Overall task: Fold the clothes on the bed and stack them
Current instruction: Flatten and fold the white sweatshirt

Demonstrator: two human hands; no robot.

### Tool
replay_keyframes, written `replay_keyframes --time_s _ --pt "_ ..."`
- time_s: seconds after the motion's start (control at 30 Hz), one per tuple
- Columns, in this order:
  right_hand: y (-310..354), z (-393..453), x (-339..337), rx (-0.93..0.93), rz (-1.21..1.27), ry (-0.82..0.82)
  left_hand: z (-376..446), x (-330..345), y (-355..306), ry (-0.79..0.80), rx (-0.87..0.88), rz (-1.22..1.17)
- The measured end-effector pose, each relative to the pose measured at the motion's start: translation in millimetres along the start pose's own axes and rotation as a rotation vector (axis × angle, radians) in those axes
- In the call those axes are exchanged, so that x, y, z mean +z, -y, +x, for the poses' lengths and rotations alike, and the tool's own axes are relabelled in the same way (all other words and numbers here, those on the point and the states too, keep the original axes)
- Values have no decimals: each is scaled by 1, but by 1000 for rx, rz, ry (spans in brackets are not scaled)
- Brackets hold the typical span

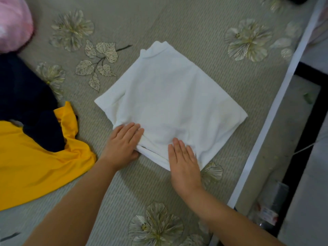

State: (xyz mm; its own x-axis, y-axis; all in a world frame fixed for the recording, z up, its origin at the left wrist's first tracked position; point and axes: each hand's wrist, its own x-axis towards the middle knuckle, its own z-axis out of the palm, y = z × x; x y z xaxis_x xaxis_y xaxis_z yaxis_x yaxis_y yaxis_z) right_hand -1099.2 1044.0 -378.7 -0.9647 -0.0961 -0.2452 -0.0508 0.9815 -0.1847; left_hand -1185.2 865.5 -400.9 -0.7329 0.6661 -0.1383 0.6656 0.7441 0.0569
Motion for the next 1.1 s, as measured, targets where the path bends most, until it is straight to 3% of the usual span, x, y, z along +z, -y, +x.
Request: replay_keyframes --time_s 0.13,0.33,0.47,0.6,0.77,0.97,1.1 --pt "-21 11 -31 -65 -31 340 16 -7 -1 -171 -35 -52" --pt "-65 0 -58 -98 -104 -5 36 -42 -30 -188 -16 -91" --pt "-76 -8 -53 -59 -183 6 46 -70 -46 -160 7 -37" --pt "-89 -6 -63 -141 -15 -4 47 -90 -53 -108 -5 3" --pt "-140 23 -140 -151 -61 71 80 -132 -71 -146 -34 -9" --pt "-249 71 -262 -164 -147 25 196 -239 -115 -284 35 142" --pt "-320 91 -334 -124 -165 -121 274 -302 -149 -303 -1 169"
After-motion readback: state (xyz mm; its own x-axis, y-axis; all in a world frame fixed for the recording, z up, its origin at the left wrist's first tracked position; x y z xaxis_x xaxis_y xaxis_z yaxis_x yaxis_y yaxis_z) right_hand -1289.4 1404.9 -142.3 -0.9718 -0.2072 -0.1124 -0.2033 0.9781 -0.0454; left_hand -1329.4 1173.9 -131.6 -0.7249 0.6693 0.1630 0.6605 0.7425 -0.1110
